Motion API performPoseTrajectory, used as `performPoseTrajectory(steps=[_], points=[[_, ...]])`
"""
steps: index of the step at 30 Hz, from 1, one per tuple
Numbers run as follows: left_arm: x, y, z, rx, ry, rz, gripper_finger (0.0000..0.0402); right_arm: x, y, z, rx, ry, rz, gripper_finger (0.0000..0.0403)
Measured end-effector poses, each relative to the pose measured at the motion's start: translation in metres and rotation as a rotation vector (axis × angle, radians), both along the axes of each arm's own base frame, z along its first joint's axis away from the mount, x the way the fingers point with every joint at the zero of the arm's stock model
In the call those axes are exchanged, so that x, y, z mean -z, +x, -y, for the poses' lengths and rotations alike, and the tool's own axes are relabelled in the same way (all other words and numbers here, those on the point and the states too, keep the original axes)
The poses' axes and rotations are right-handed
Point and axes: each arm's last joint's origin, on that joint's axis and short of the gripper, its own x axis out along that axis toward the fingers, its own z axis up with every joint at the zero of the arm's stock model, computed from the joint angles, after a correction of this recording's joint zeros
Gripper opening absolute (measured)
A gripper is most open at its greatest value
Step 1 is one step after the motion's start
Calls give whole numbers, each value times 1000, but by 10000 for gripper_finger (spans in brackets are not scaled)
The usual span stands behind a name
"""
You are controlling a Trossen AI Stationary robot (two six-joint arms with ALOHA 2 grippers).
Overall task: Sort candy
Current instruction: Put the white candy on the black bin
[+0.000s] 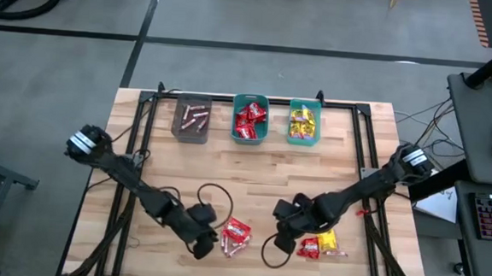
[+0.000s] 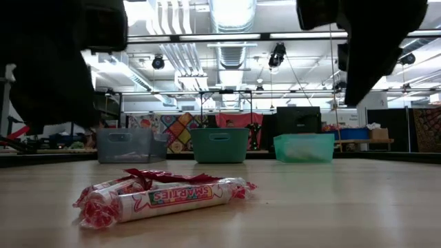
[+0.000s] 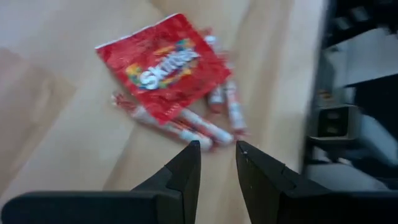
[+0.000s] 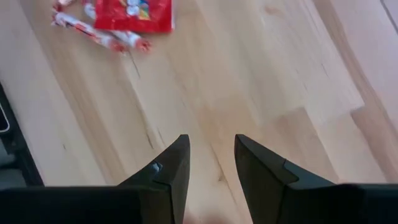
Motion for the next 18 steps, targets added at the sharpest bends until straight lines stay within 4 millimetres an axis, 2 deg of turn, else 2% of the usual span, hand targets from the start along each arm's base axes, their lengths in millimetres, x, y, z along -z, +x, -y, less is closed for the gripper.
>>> performPoseTrajectory(steps=[7, 11, 18], points=[[13, 17, 12, -12, 141, -168, 86, 3, 7, -5, -55, -36, 5, 118], [12, 27, 19, -20, 190, -167, 86, 4, 7, -4, -54, -45, 2, 118], [19, 30, 19, -50, 235, -164, 86, 4, 7, -4, -52, -44, 2, 118]])
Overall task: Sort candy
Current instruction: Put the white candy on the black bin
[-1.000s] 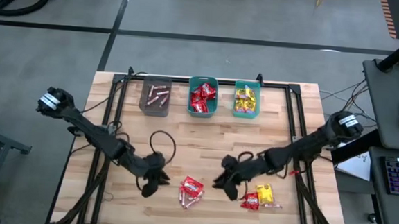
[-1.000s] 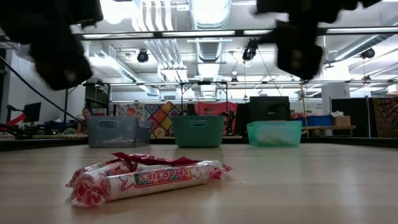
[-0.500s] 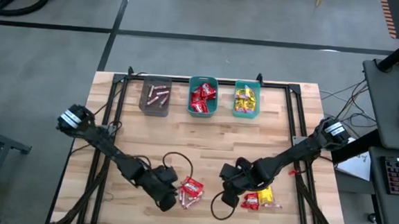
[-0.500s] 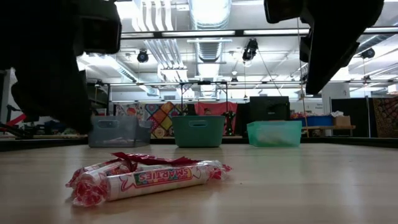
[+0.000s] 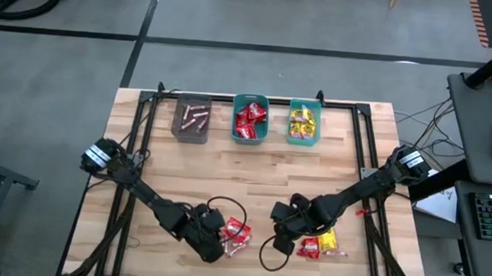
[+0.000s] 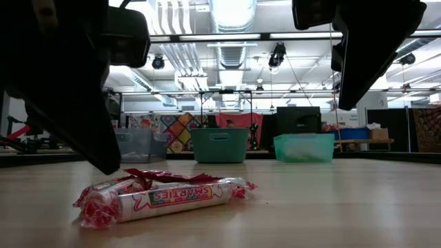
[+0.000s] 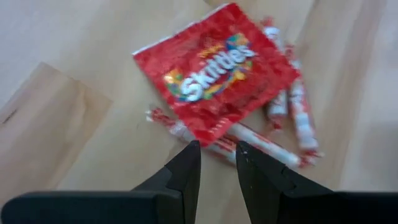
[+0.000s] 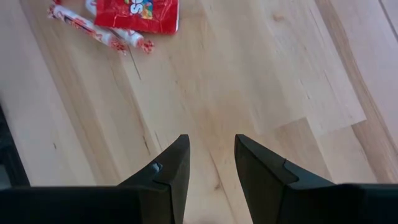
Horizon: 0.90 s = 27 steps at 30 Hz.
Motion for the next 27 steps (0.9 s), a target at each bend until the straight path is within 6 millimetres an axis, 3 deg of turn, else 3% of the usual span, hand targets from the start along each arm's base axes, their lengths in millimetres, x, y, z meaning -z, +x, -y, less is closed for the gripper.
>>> performPoseTrajectory(steps=[7, 17, 22, 27], points=[[6, 1, -1, -49, 36, 18, 86, 0, 0, 0, 11, 4, 1, 118], [12, -10, -9, -66, 117, -101, 86, 0, 1, 1, 20, -17, 15, 118], [1, -18, -14, -56, 153, -163, 86, 0, 1, 1, 21, -24, 19, 118], [-9, -17, -3, -32, 79, -80, 86, -1, 1, 1, 20, -44, 28, 118]])
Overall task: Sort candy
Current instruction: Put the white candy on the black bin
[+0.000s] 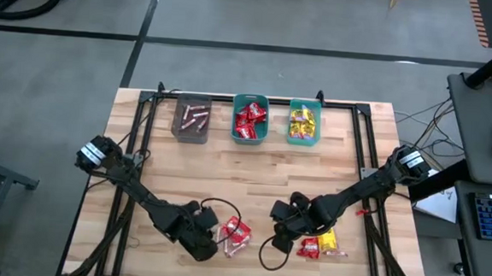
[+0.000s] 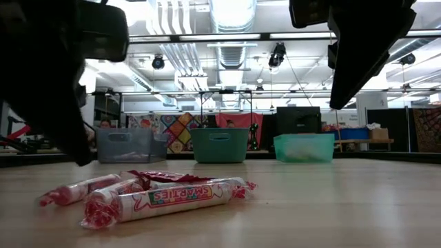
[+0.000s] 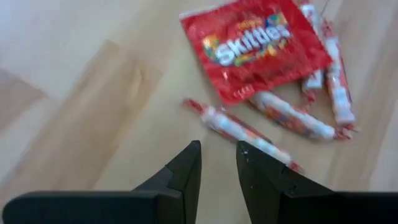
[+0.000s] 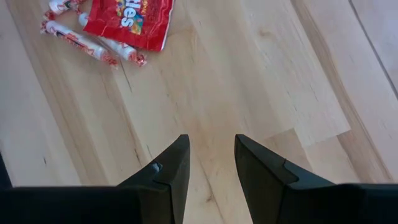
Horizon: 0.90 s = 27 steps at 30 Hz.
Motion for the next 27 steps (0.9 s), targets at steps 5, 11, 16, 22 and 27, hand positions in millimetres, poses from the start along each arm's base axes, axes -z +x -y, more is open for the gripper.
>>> performPoseTrajectory(steps=[5, 11, 16, 22, 27], points=[[2, -1, 1, -79, -45, 1, 89, 0, 0, 0, -1, -1, -1, 118], [5, 4, 6, -95, -81, 41, 125, 0, 0, 0, -1, 1, 0, 118], [15, 8, 8, -123, -94, 38, 163, 0, 0, 0, -2, 2, 2, 118], [20, 13, 13, -124, -85, 29, 180, 0, 0, 0, -2, 4, 4, 118], [24, 14, 13, -125, -68, 21, 161, 0, 1, -1, -5, 8, 12, 118]])
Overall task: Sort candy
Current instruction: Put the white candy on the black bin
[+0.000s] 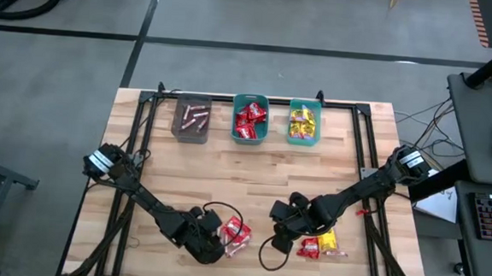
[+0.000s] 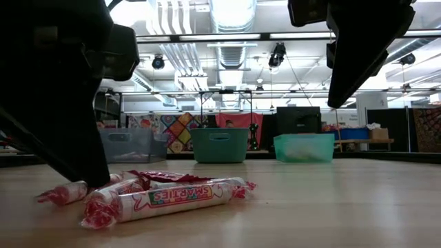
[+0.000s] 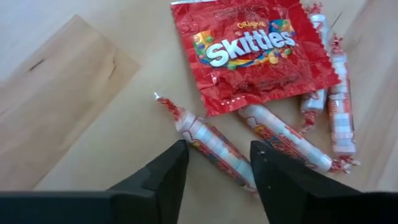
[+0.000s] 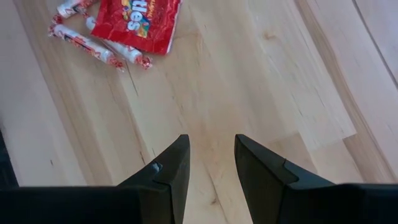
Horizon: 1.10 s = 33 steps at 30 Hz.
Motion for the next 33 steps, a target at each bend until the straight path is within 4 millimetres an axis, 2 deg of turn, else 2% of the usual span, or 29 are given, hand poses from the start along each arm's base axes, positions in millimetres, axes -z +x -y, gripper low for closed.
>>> performPoseTrajectory(steps=[3, 9, 11, 18, 23, 29, 33], points=[[1, -1, 0, 3, 10, -7, 130, 0, 0, 0, -2, 1, 4, 118], [2, -5, 0, 10, 34, -41, 33, 0, 1, 0, -7, -1, 7, 118], [1, -6, -1, 30, 44, -54, 13, 0, 1, 0, -9, -9, 11, 118], [-11, -17, -7, 150, 105, -131, 7, 1, 0, -3, -70, -121, 65, 118], [-42, -26, -21, 226, 179, -115, 4, 3, 8, -6, -187, -186, 201, 118], [-86, -37, -45, 320, 302, 60, 2, 6, 22, 0, -327, -247, 393, 118], [-105, -45, -67, 395, 364, 251, 2, 9, 29, 19, -382, -310, 509, 118]])
